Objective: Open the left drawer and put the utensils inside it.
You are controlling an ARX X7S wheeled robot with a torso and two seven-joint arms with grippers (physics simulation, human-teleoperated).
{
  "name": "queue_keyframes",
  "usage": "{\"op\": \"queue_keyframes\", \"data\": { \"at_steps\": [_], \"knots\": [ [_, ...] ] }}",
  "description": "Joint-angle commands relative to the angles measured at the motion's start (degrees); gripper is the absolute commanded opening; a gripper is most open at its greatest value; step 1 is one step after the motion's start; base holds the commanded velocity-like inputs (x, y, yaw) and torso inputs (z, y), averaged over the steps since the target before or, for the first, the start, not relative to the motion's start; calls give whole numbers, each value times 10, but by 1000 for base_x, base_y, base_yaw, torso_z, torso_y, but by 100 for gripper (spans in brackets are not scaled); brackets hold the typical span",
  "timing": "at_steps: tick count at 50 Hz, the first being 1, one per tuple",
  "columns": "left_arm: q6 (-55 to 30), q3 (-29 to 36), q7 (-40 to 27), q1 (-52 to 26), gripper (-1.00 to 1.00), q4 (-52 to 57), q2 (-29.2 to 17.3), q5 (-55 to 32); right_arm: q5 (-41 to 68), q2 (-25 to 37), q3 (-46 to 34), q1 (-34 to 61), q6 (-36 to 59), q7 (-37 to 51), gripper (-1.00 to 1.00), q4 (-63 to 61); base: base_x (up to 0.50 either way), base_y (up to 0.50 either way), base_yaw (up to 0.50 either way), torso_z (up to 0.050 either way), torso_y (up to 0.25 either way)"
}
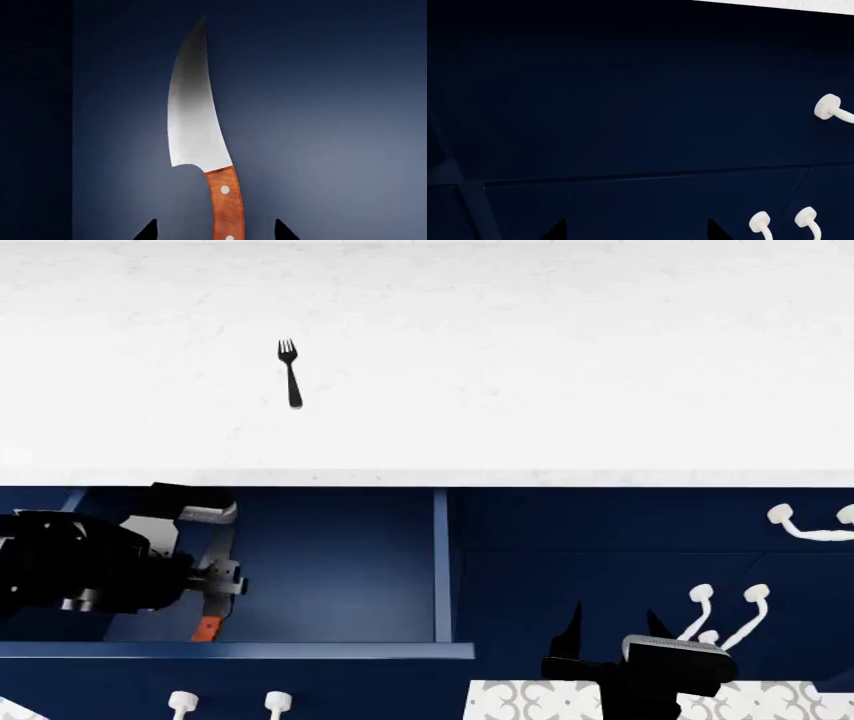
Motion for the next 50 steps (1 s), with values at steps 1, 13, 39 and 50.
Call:
{"op": "queue_keyframes", "data": {
  "at_steps": [1,13,39,50],
  "knots": [
    [-13,-15,13,-3,100,21,1,21,-1,1,-1,-3,-1,2,100,-5,0,0,0,0,0],
    [-16,-37,-31,-21,100,79,-29,-1,1,2,-3,-2,-2,3,100,-5,0,0,0,0,0],
    [93,-121,-194,39,100,384,-187,-99,4,4,-7,-2,-3,6,100,-5,0,0,0,0,0],
    [119,-139,-223,42,100,450,-226,-107,5,6,-9,-2,-3,8,100,-4,0,0,0,0,0]
  ]
}}
